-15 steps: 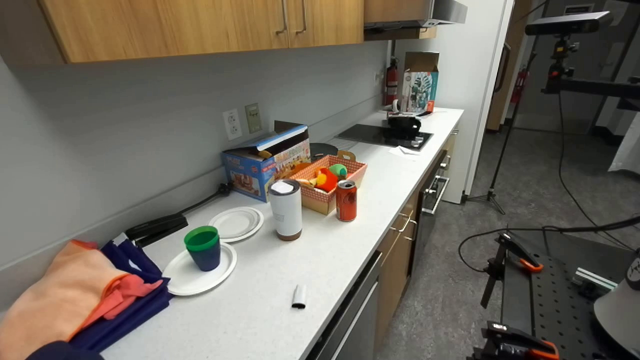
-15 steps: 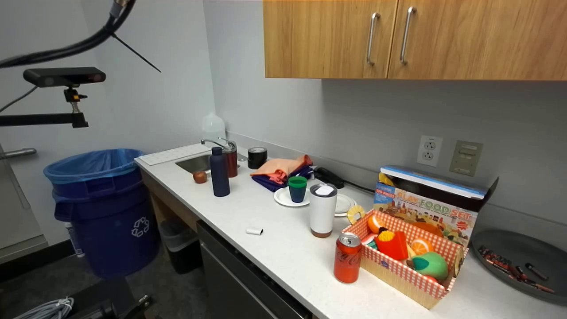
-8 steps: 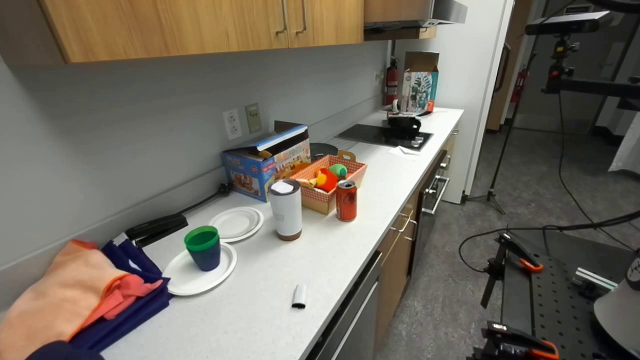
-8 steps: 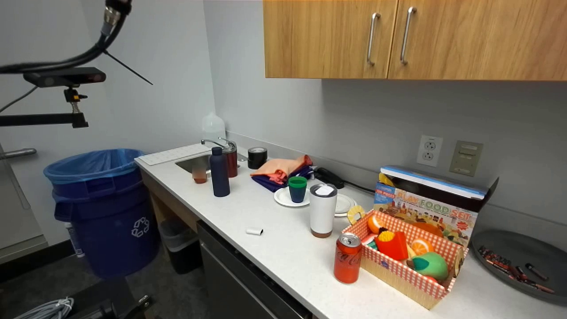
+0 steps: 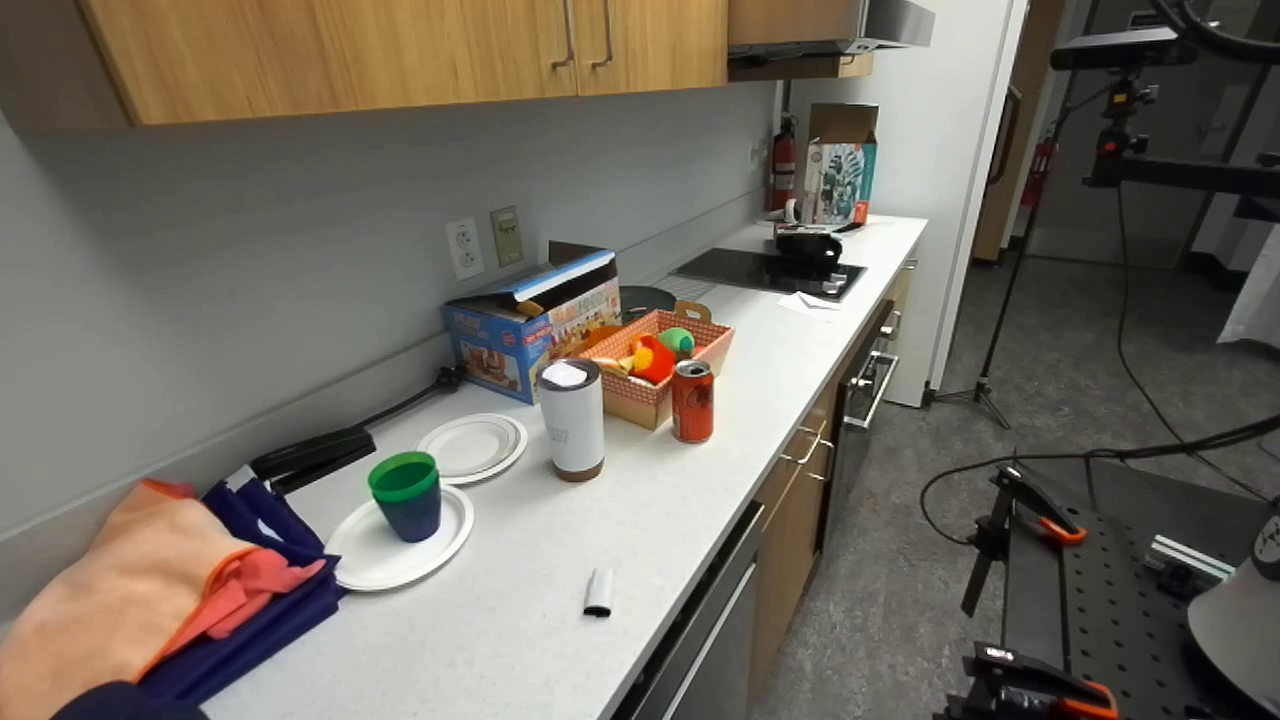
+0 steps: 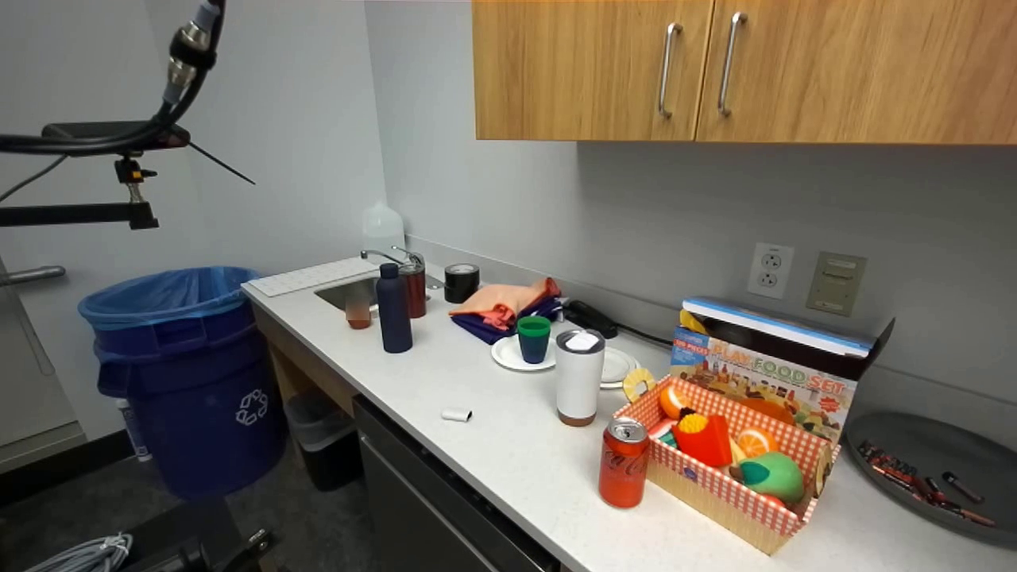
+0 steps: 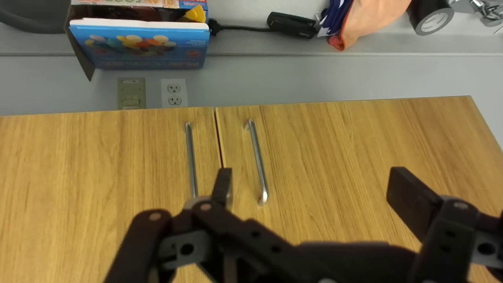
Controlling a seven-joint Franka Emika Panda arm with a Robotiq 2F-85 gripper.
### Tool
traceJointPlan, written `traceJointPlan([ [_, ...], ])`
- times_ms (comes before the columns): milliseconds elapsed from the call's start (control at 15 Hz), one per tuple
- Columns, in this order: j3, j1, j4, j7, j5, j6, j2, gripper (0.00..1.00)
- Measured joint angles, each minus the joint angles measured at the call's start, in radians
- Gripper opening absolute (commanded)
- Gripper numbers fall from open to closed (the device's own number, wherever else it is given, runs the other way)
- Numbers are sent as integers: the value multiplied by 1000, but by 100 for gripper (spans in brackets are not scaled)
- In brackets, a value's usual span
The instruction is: Close the drawer
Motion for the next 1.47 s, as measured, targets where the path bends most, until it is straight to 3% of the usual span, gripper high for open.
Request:
traceJointPlan([
  [400,0,11,-77,3,-17,7,-64,100],
  [1467,0,11,-87,3,-17,7,-72,100],
])
